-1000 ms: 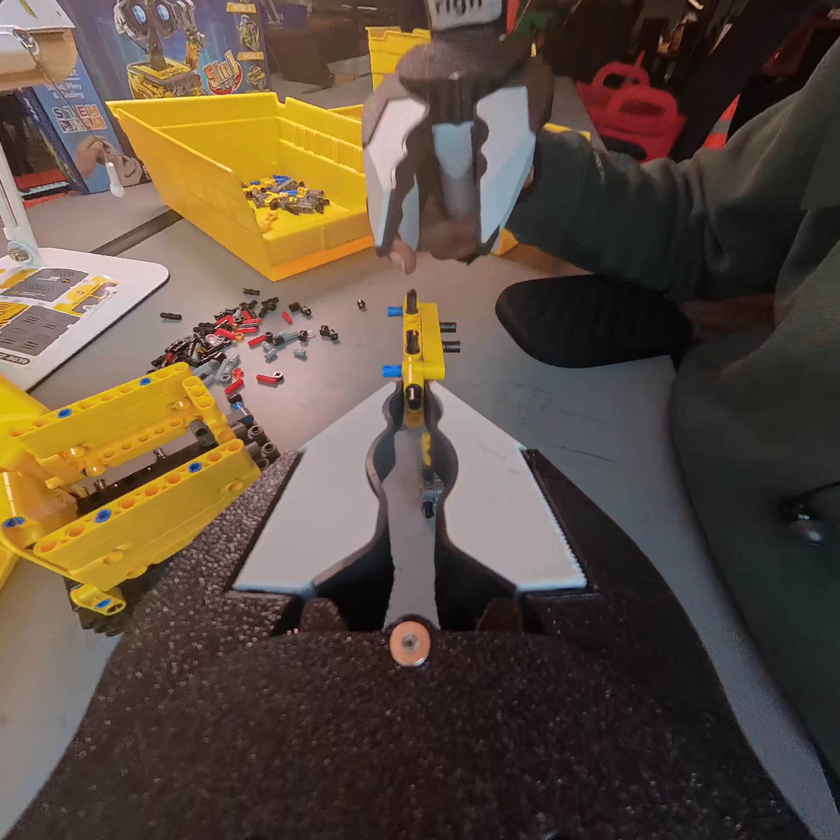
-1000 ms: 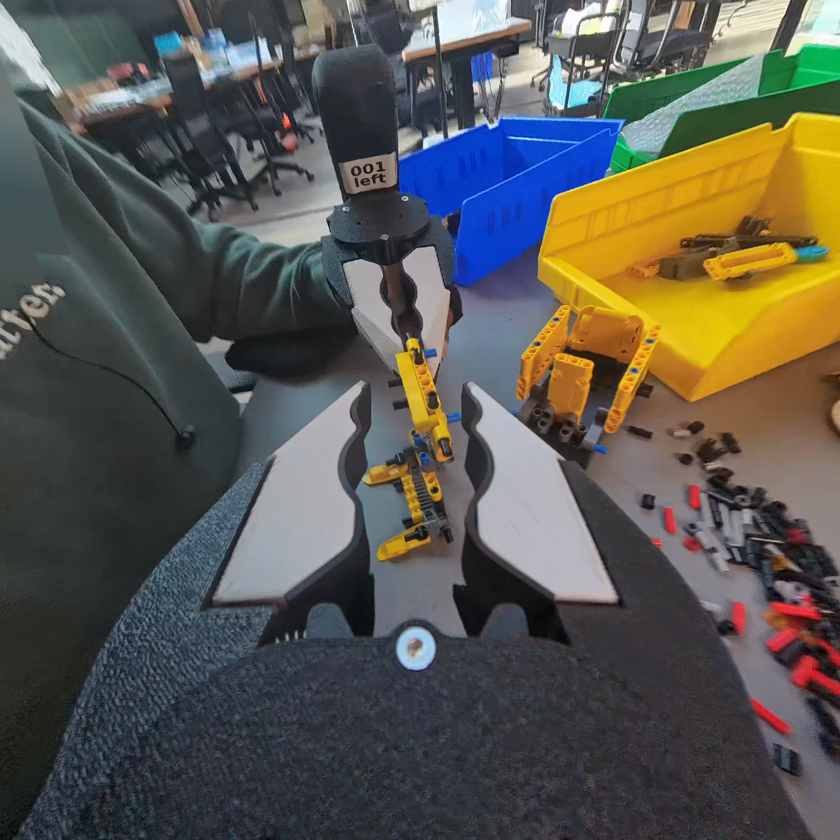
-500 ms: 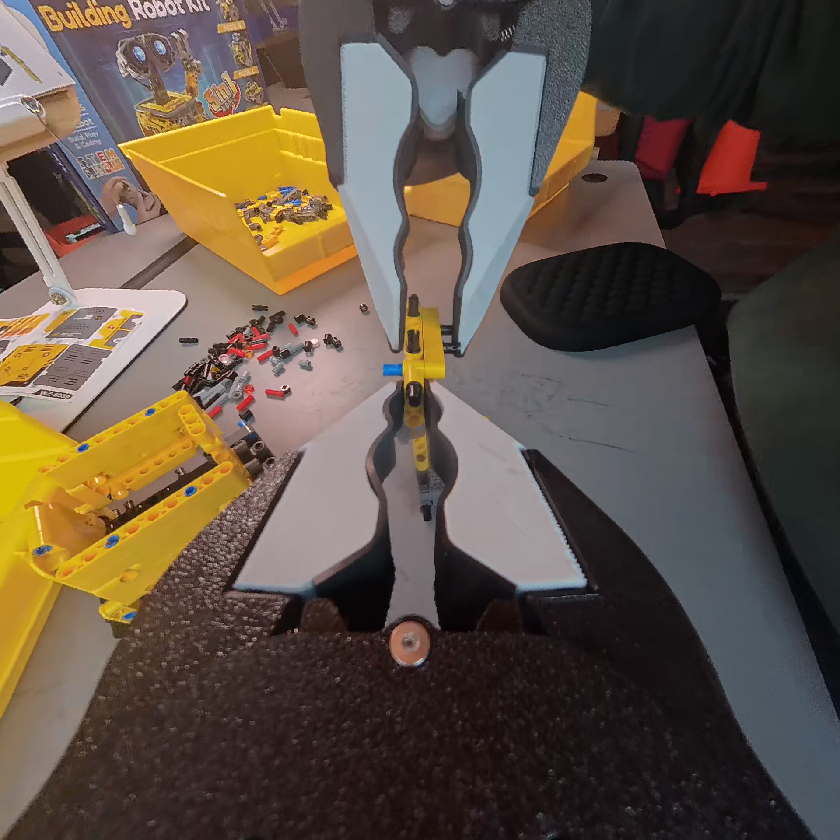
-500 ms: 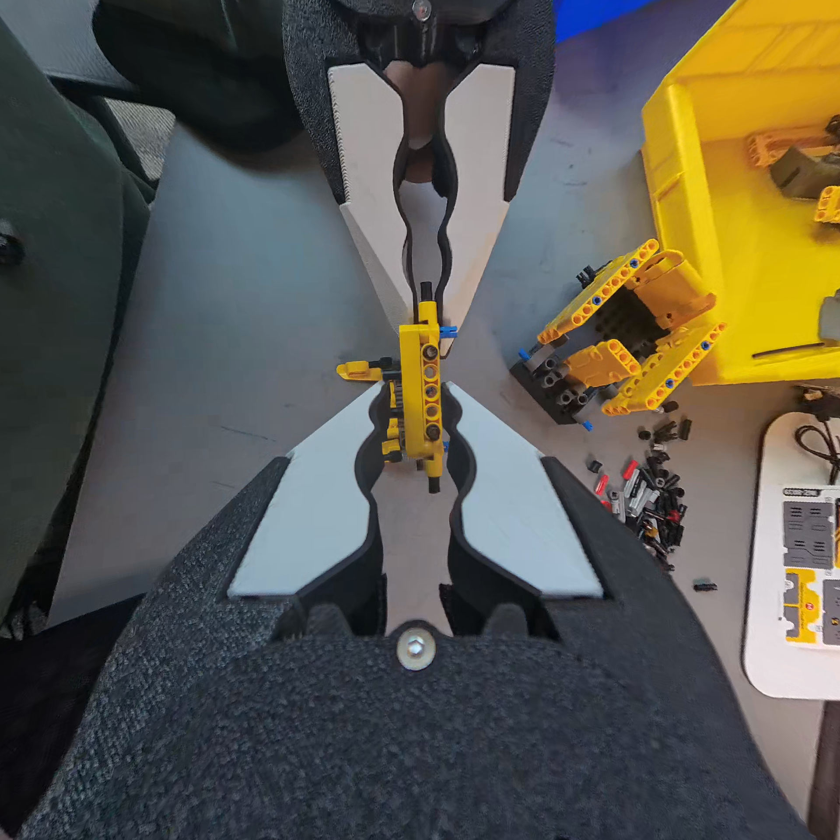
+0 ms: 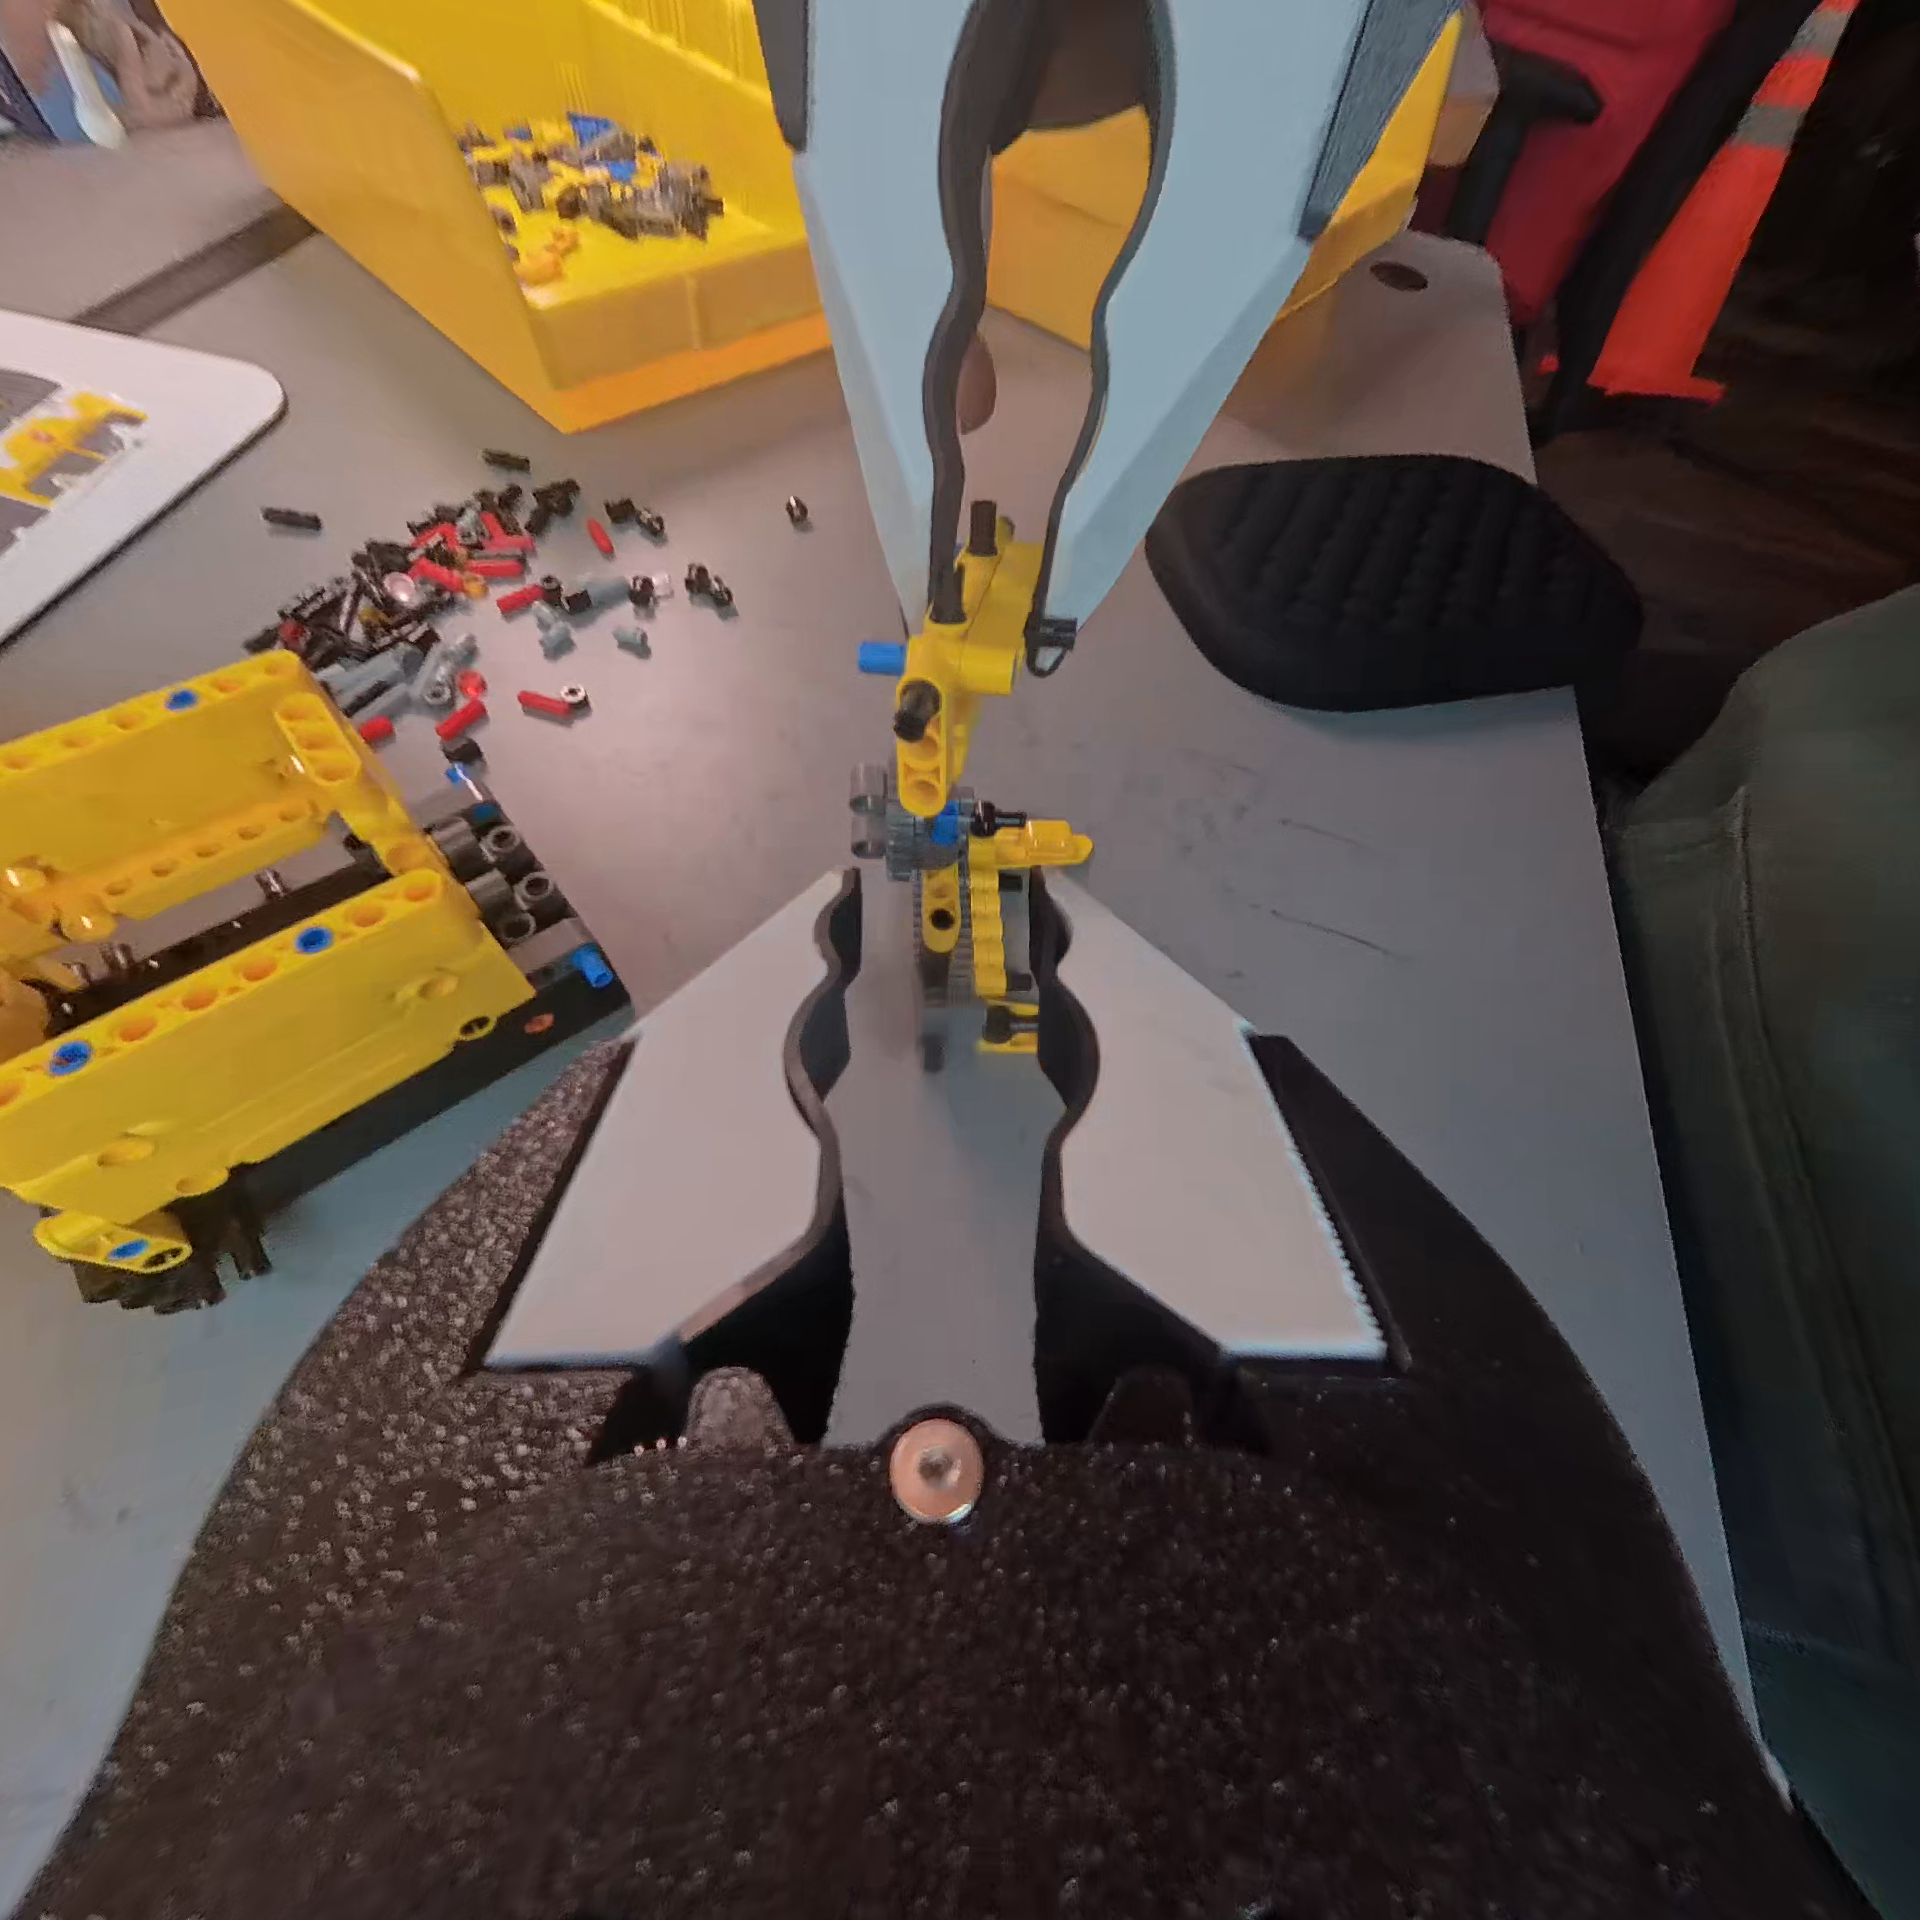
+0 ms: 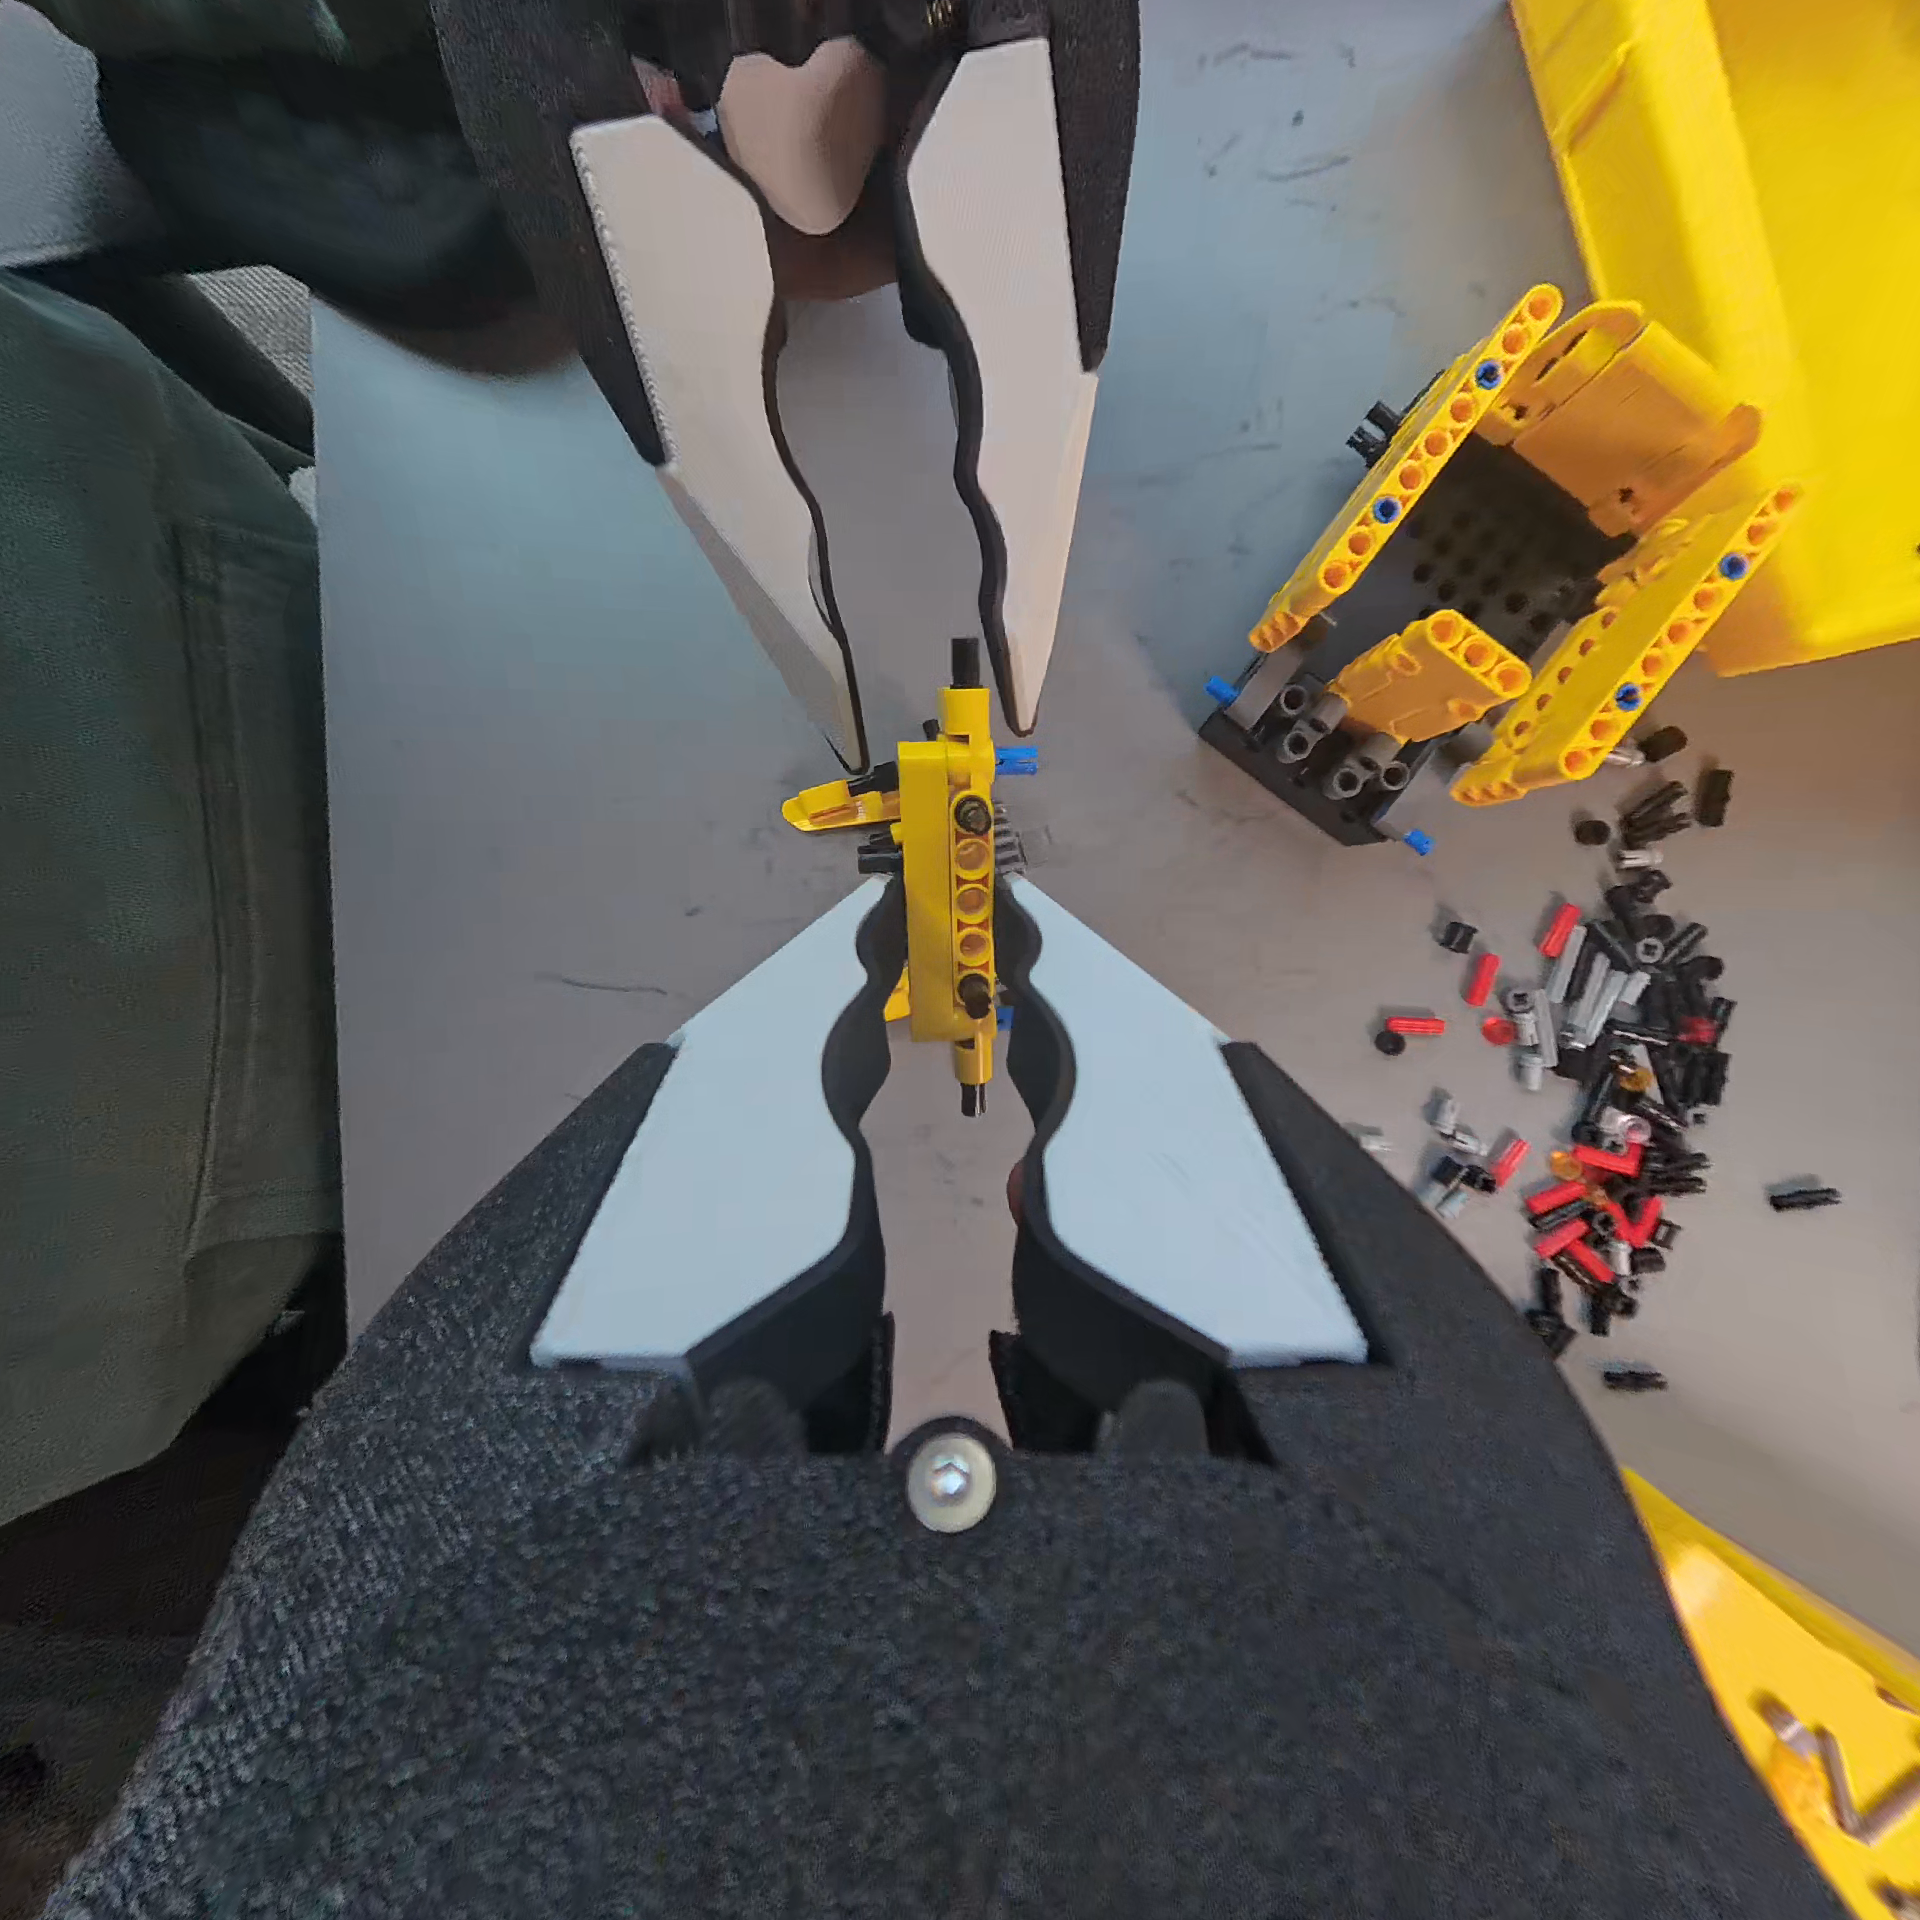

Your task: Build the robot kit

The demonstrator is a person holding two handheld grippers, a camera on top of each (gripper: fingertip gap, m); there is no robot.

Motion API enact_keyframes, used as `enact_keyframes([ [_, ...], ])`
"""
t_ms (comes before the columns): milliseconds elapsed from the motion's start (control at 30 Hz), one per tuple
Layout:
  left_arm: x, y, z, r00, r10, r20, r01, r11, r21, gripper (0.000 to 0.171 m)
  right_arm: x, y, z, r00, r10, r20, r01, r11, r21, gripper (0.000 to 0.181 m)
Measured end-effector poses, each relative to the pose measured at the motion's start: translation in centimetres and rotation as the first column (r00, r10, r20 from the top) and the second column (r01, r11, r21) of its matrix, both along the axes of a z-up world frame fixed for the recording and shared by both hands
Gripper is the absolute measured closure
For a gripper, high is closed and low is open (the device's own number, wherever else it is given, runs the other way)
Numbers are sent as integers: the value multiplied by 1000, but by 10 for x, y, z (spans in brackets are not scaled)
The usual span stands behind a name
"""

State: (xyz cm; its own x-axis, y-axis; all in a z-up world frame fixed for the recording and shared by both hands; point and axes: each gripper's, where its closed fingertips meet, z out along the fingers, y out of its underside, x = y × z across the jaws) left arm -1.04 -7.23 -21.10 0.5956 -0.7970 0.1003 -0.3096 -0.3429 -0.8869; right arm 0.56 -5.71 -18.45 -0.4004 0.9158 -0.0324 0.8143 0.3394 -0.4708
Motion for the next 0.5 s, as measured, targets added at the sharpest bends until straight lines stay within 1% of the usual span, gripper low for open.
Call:
enact_keyframes([
  [133,7,0,-24,996,-11,-83,7,999,-50,141,2,1,-7,999,0,47,-1,1000,18,166],
  [233,10,5,-34,994,1,-112,-6,999,-52,145,2,0,-12,997,48,56,-51,998,42,166],
  [300,11,9,-40,990,6,-142,-14,998,-55,153,2,2,-14,995,80,60,-83,995,53,166],
  [367,12,13,-41,988,3,-154,-10,999,-45,165,2,6,-17,993,92,70,-96,994,59,166],
  [500,11,16,-41,987,-2,-160,-4,999,-36,165,0,12,-18,991,99,94,-105,992,70,166],
])
